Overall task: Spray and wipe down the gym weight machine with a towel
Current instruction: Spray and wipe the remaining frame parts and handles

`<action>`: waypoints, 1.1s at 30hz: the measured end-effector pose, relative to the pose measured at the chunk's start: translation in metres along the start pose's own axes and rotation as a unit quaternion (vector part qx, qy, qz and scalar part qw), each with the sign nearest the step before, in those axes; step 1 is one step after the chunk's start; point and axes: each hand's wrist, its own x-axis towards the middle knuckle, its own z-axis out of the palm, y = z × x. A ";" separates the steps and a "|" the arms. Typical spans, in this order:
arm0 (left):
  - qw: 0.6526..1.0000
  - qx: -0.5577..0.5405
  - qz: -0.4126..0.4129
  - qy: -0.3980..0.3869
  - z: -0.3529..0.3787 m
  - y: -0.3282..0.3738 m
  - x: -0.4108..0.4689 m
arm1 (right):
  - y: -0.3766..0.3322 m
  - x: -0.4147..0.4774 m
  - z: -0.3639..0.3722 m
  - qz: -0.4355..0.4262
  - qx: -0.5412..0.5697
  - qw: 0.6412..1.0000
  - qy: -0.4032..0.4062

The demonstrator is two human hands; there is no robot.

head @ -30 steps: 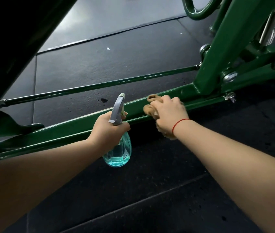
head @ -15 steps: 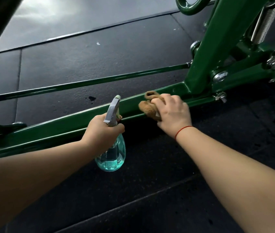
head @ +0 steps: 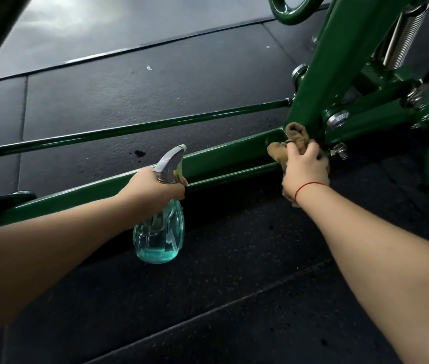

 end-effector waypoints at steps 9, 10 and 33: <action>0.999 0.032 -0.004 0.018 0.001 0.007 0.006 | -0.078 -0.073 -0.001 -0.269 0.021 0.963 -0.001; 0.999 0.035 -0.010 0.023 0.000 0.008 0.008 | -0.080 -0.074 0.003 -0.284 0.026 0.959 0.001; 0.992 0.117 0.030 0.029 0.002 0.003 -0.010 | -0.020 -0.024 0.004 0.018 0.061 0.998 0.008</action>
